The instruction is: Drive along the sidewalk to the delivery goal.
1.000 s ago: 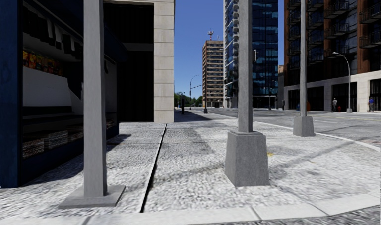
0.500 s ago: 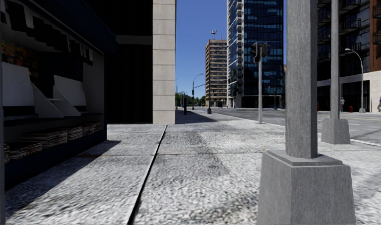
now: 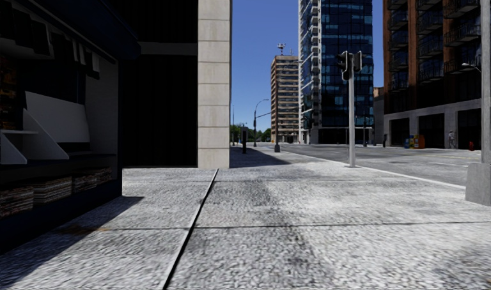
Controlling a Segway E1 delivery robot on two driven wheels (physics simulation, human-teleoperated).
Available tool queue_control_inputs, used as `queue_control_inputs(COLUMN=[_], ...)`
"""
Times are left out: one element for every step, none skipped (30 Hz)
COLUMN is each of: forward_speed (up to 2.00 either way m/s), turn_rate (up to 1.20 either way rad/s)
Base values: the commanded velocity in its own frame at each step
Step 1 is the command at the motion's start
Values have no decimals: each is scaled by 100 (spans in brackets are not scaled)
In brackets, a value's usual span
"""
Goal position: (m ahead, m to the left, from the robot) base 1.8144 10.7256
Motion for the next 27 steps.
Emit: queue_control_inputs(forward_speed=[165,165,165,165,165,165,165,165,165,165,165,165,165,165,165,165,165,165,165,165,165,165,165,165,165,165,165], turn_rate=[19,19,19,19,19,7,0,0,0,0,0,0,0,0,0,0,0,0,0,0,0,0,0,0,0,0,0])
